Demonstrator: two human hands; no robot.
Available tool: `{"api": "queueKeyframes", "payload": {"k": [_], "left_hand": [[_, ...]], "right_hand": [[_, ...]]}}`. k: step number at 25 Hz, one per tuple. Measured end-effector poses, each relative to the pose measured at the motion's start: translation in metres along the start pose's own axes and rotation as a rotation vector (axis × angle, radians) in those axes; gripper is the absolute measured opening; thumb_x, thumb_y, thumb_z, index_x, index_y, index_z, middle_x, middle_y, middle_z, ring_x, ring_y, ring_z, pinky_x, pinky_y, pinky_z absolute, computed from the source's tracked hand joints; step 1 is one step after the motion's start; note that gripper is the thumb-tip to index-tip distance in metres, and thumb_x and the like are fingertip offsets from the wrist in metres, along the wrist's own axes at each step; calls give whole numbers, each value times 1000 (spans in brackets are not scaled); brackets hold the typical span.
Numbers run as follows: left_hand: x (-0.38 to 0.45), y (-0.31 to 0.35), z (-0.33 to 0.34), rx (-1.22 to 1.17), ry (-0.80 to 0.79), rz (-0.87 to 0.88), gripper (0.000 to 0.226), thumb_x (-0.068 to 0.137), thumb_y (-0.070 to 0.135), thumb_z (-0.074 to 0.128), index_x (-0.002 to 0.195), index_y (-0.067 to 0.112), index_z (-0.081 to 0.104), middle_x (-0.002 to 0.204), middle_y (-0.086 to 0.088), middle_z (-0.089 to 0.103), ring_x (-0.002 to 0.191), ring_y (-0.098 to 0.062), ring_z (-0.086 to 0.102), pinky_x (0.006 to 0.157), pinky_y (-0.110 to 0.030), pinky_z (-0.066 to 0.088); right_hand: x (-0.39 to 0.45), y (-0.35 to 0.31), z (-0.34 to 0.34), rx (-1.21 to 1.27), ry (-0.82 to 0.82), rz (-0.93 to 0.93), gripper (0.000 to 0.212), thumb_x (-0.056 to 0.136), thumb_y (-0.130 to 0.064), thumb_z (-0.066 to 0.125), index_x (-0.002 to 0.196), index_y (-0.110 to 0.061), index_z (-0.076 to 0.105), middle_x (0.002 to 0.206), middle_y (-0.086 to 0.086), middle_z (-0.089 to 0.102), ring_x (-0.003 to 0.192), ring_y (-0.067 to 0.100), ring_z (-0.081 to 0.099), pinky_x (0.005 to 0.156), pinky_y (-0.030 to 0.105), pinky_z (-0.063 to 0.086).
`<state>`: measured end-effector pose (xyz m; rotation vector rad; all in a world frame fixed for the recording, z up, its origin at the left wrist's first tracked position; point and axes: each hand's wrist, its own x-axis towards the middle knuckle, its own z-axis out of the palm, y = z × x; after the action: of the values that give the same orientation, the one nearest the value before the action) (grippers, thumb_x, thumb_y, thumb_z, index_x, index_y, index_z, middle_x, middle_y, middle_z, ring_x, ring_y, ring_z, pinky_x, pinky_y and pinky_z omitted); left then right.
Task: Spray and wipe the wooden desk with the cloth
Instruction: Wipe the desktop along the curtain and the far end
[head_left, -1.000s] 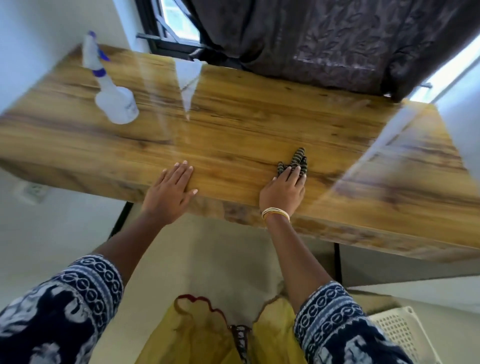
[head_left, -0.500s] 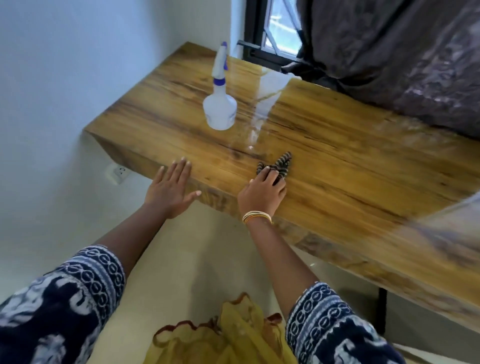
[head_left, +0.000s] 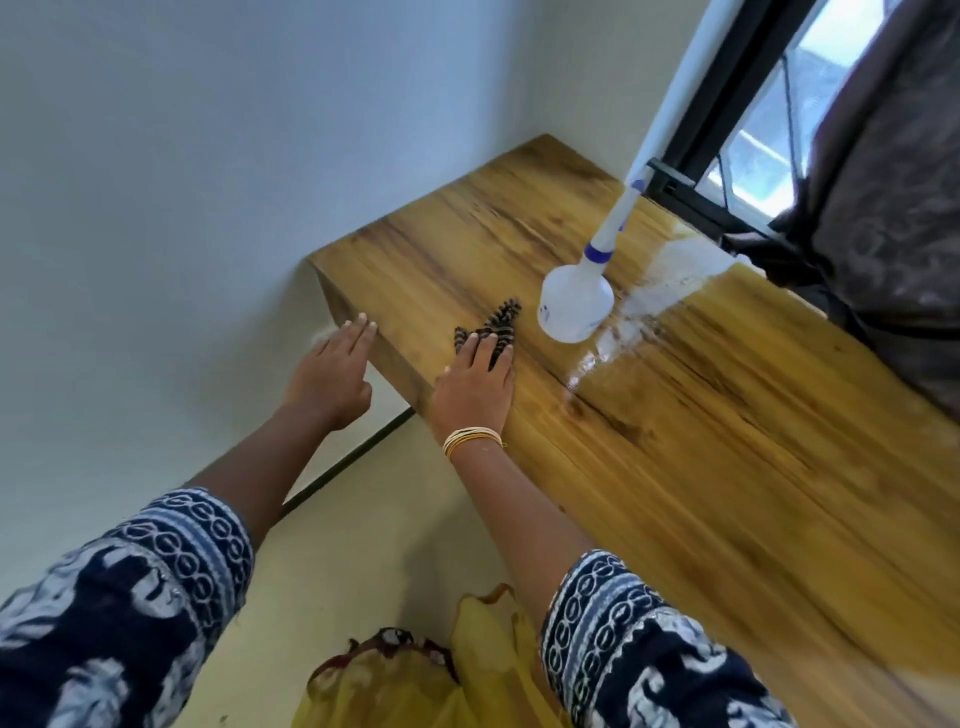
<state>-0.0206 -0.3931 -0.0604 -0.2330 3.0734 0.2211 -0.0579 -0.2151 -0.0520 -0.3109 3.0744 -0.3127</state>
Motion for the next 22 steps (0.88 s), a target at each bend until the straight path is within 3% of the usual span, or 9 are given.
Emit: {"api": "queueKeyframes", "payload": {"k": [5,10,14,18,22], "left_hand": [[33,-35,-11,-29,42,-105,73,89,14,47,155,9,15,163,-8,12,149,-24,17,117,-42,25],[51,-70,-15,-47,97,-98,69,88,7,50,152,3,24,160,-15,21,146,-30,27,113,-44,33],[50,-99,-15,-69,78,-22,70,81,-1,51,148,-3,31,156,-20,29,142,-33,33,112,-46,37],[50,-116,-18,-82,101,-19,66,80,-5,52,144,-6,37,151,-23,36,139,-35,38,111,-44,37],[48,-107,-27,-121,116,6,63,80,-4,52,143,-4,41,149,-21,40,136,-33,43,109,-43,42]], "right_hand": [[43,-47,9,-6,15,-85,63,95,-32,45,148,-2,30,151,22,32,139,46,25,113,51,29],[98,-111,16,0,-30,-179,62,96,-32,39,150,-2,27,152,23,28,141,46,22,114,52,27],[132,-146,20,46,14,-365,54,96,-31,40,146,-10,40,151,14,36,140,39,28,113,46,31],[148,-149,24,158,38,-544,38,94,-29,50,128,-18,63,143,2,51,135,29,39,107,38,38],[143,-119,22,151,4,-761,33,95,-27,52,124,-22,66,144,-3,51,138,25,38,114,32,29]]}}
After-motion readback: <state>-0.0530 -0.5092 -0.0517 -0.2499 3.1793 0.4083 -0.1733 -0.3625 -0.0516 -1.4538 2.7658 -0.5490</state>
